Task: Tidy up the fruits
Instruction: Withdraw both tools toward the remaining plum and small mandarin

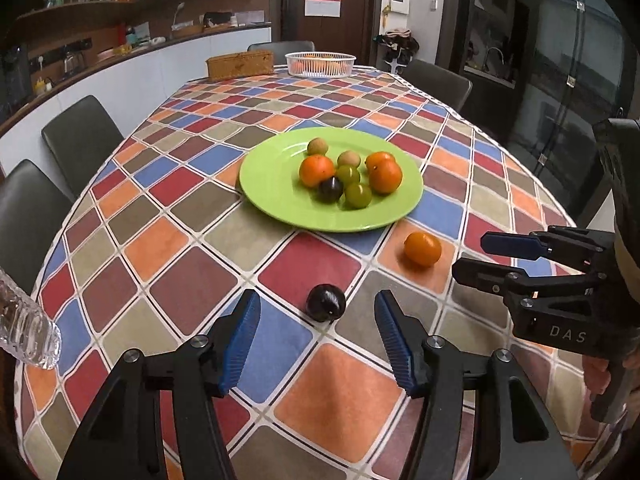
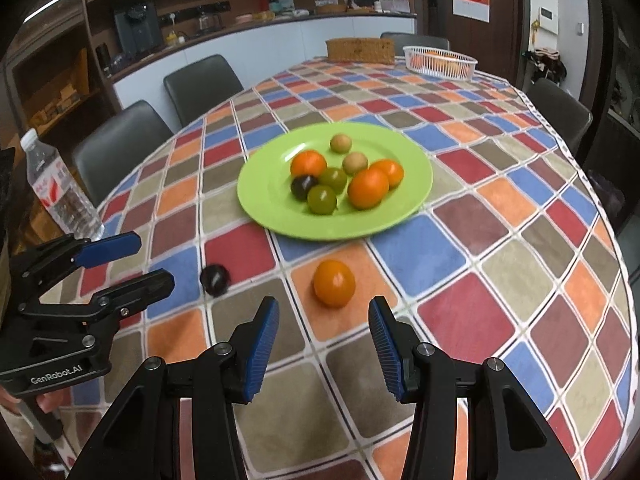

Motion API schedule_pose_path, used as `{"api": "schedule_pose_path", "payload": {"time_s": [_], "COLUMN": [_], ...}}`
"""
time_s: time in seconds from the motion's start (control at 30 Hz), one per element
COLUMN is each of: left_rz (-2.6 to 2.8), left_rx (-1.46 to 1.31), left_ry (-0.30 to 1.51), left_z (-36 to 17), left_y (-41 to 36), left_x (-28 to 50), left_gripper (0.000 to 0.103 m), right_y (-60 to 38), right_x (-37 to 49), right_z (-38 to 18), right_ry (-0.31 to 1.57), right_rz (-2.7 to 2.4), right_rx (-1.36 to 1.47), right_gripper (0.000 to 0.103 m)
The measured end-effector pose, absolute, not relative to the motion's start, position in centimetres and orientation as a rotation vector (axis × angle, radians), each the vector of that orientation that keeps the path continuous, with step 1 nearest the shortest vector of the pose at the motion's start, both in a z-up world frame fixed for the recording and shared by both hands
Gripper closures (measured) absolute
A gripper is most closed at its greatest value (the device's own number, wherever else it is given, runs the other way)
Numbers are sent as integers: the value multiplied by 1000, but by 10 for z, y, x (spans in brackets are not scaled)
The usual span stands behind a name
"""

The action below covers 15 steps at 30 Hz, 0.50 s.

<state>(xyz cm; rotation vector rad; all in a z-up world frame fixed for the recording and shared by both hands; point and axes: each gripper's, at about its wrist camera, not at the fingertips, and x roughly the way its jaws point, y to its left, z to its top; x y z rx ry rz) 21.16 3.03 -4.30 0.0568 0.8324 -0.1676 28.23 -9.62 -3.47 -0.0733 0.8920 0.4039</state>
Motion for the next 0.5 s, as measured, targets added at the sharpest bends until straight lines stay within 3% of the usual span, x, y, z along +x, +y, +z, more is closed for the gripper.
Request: {"api": "schedule_pose_path", "payload": {"time_s": [0.37, 0.5], "left_rz": [-199, -204], "left_rx": [69, 55], "left_ry": [878, 892], "left_z": [-72, -77], "left_y": [28, 28], "left_x": [228, 236], "left_gripper": [46, 52], "right_y": [-97, -94], "right_x": [299, 305], "right_z": [-62, -63], "right_ry": [954, 953], "right_rz": [400, 406], "right_rx": [-66, -61], "right_gripper": [55, 55]}}
